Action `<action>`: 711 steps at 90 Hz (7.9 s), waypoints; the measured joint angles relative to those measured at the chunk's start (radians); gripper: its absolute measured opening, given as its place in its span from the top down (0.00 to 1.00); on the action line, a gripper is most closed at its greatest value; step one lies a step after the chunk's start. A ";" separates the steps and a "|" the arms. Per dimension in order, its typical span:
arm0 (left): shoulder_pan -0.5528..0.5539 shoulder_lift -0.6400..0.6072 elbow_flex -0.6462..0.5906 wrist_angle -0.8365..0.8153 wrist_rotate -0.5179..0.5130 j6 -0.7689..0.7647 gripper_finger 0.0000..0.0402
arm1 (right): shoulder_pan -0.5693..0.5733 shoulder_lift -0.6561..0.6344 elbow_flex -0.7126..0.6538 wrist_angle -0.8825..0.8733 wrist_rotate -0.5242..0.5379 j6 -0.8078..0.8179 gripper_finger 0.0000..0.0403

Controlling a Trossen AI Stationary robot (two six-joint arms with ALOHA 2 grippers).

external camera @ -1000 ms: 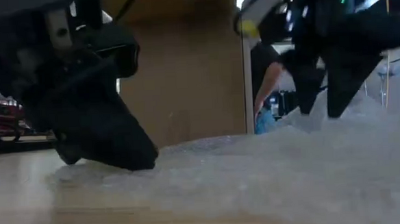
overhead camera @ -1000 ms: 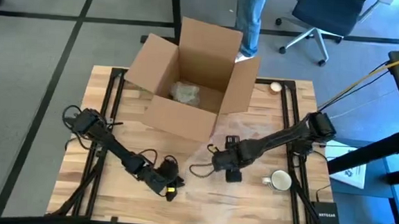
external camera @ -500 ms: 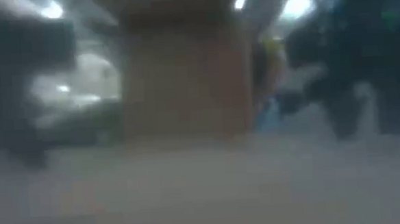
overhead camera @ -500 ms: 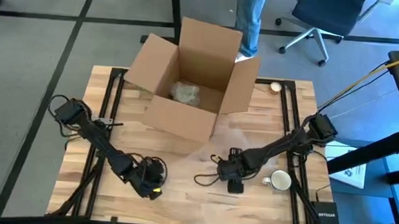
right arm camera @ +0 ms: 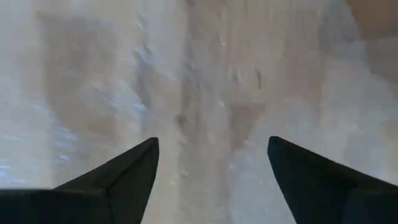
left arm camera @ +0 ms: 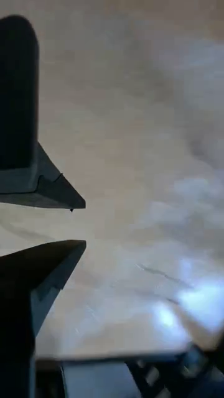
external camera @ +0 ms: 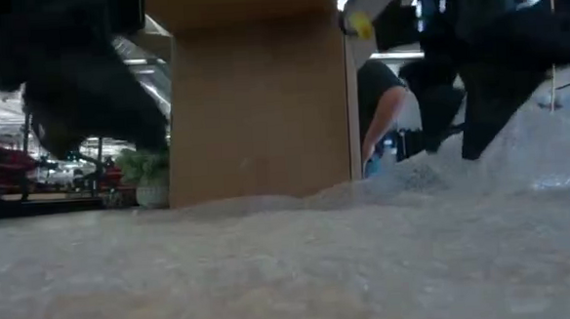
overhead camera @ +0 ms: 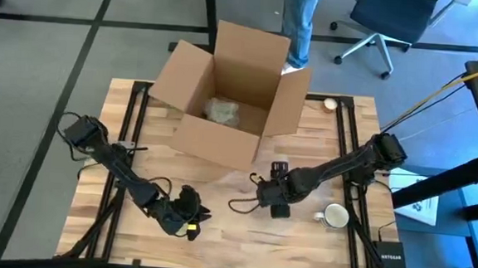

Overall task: Wrap mug
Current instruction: Prepare the bubble wrap, then wrap the blue mug with bubble wrap

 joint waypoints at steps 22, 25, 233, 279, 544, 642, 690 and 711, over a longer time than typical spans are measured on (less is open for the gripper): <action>-0.008 0.072 0.008 -0.171 0.228 -0.130 0.81 | -0.007 0.000 -0.127 0.169 -0.135 0.115 0.28; -0.018 0.059 0.008 -0.227 0.230 -0.137 0.81 | 0.000 0.000 -0.131 0.213 -0.156 0.139 0.28; -0.081 -0.132 0.028 -0.600 0.057 -0.259 0.81 | -0.081 -0.179 -0.115 -0.324 0.087 0.316 0.68; 0.085 0.043 0.029 -0.181 0.072 0.055 0.81 | -0.081 -0.179 -0.155 -0.051 0.044 0.262 0.24; -0.120 -0.018 0.027 -0.420 0.106 -0.198 0.81 | -0.067 0.056 -0.363 0.916 -0.014 -0.105 0.95; -0.122 -0.037 0.029 -0.422 0.169 -0.189 0.81 | -0.048 -0.273 -0.070 -0.207 -0.070 0.202 0.26; -0.106 -0.169 0.028 -0.469 0.161 -0.163 0.81 | 0.408 -0.484 -0.092 -0.337 -0.295 1.197 0.29; -0.096 -0.169 0.028 -0.468 0.162 -0.157 0.81 | 0.565 -0.376 -0.092 -0.332 -0.249 1.294 0.29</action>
